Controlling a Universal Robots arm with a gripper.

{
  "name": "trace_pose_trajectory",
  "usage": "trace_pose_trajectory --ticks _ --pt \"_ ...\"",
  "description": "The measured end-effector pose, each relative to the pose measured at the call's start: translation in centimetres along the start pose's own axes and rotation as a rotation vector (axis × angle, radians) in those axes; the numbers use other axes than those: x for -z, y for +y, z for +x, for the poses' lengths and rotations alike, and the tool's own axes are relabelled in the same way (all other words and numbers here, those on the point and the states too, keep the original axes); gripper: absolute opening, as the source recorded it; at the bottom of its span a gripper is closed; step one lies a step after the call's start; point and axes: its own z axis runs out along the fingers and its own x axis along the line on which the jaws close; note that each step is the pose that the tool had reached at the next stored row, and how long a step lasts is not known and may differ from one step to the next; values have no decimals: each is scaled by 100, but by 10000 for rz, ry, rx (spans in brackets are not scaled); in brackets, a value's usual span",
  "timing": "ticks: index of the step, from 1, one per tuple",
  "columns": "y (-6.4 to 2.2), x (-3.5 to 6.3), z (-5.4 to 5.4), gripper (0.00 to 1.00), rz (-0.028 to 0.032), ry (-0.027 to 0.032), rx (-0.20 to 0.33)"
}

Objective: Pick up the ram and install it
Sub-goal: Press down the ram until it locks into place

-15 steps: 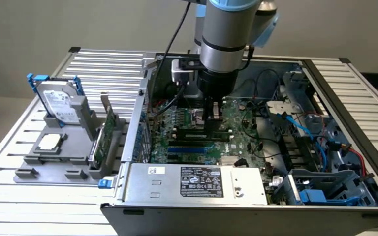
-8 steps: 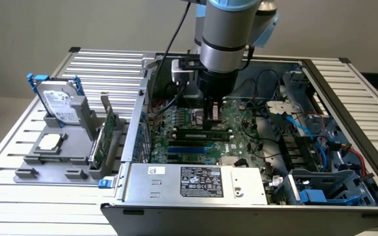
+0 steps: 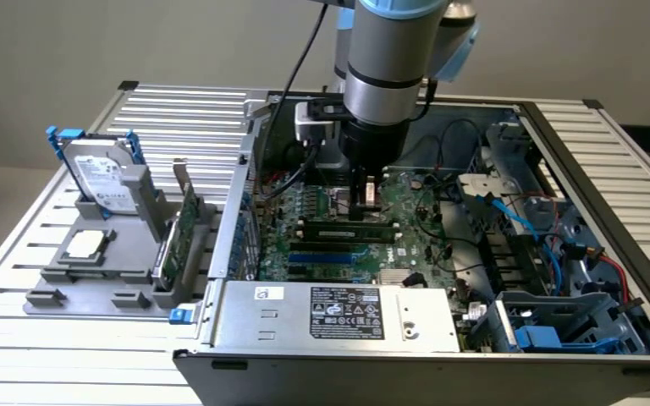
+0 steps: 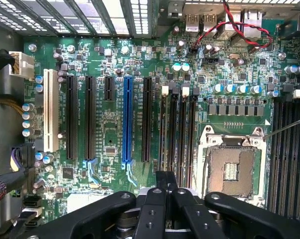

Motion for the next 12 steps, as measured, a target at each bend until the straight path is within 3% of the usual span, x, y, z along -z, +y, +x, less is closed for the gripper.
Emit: trace_pose_trajectory --ticks 6,12 --pt "0 0 0 11 0 1 1" --pt "0 -101 -4 11 -1 11 0"
